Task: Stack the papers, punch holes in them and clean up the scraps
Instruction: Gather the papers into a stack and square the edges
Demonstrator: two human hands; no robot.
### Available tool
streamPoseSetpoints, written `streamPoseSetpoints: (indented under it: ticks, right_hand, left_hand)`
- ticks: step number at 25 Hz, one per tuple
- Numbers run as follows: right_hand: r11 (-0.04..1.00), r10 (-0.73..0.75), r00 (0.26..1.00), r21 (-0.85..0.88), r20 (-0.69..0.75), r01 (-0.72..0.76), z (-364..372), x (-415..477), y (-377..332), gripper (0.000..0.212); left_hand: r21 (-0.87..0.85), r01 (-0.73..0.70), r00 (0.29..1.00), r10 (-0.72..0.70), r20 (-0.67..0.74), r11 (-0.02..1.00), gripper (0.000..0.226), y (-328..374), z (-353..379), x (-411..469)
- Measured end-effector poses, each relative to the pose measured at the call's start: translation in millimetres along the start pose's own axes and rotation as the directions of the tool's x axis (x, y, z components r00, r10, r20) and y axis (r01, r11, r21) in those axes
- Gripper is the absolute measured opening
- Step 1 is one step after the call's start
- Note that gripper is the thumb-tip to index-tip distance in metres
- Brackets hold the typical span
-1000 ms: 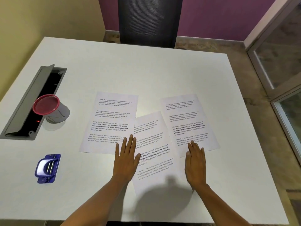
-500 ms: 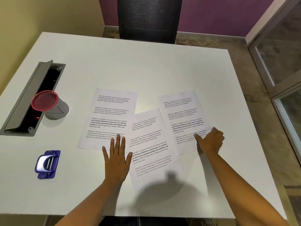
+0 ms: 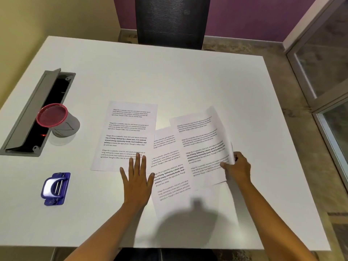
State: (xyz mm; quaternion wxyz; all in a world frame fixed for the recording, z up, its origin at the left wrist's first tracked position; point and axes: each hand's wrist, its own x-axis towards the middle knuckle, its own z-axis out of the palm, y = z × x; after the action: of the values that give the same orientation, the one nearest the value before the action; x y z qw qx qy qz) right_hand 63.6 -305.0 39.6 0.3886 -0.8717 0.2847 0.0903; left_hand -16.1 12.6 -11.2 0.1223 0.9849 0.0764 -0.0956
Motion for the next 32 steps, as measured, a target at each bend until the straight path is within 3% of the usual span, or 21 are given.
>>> streamPoseSetpoints:
  ticks: [7, 9, 12, 15, 23, 28, 32]
  right_hand:
    - [1.0, -0.002, 0.986, 0.017, 0.166, -0.001, 32, -63, -3, 0.061]
    - [0.999, 0.006, 0.992, -0.049, 0.123, 0.0, 46, -77, -3, 0.064]
    - [0.949, 0.014, 1.0, -0.314, 0.016, -0.009, 66, -93, -7, 0.068]
    - [0.926, 0.005, 1.0, -0.377, -0.019, -0.012, 76, -103, -12, 0.069]
    - [0.949, 0.104, 0.994, -0.295, -0.025, -0.107, 72, -98, -20, 0.049]
    - [0.991, 0.035, 0.999, -0.124, -0.028, -0.038, 51, -102, -12, 0.025]
    - [0.998, -0.013, 0.991, -0.067, -0.132, 0.005, 26, -107, -7, 0.014]
  left_hand:
    - [-0.056, -0.004, 1.0, 0.002, -0.026, 0.998, 0.076, 2, -2, -1]
    - [-0.071, 0.013, 0.999, -0.015, -0.034, 0.997, 0.071, 2, -4, 0]
    - [-0.093, 0.046, 0.998, -0.049, -0.031, 0.995, 0.062, 4, -7, 2]
    - [-0.123, 0.066, 0.997, -0.069, -0.021, 0.99, 0.053, 5, -6, 3]
    - [-0.129, 0.046, 0.999, -0.046, 0.002, 0.991, 0.053, 0, -12, 5]
    - [-0.085, 0.002, 1.0, 0.0, 0.025, 0.996, 0.057, -9, -10, 4]
    - [-0.129, -0.004, 0.999, 0.009, 0.036, 0.992, 0.059, -8, -5, -6]
